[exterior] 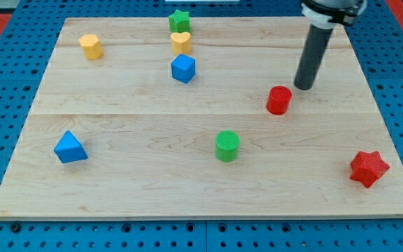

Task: Push the red circle below to the blue cube

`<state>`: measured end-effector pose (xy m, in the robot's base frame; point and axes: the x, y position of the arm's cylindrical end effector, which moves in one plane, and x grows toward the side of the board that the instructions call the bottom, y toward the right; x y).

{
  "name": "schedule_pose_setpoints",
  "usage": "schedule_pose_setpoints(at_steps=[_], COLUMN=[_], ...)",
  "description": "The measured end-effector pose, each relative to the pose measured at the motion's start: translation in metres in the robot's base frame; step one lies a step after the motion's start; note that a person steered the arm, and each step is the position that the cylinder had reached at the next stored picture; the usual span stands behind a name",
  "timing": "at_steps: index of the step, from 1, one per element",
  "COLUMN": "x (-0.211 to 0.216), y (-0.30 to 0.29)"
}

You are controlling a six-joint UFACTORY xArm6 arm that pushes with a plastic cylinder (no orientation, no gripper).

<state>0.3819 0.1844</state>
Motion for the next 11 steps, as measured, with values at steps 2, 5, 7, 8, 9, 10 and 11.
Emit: schedule_pose_setpoints(at_steps=[2, 5, 7, 8, 9, 10, 11], x=[0.036, 0.036, 0.023, 0.014, 0.014, 0.014, 0.014], y=[-0.013, -0.124, -0.136, -0.144, -0.152, -0.131, -0.135])
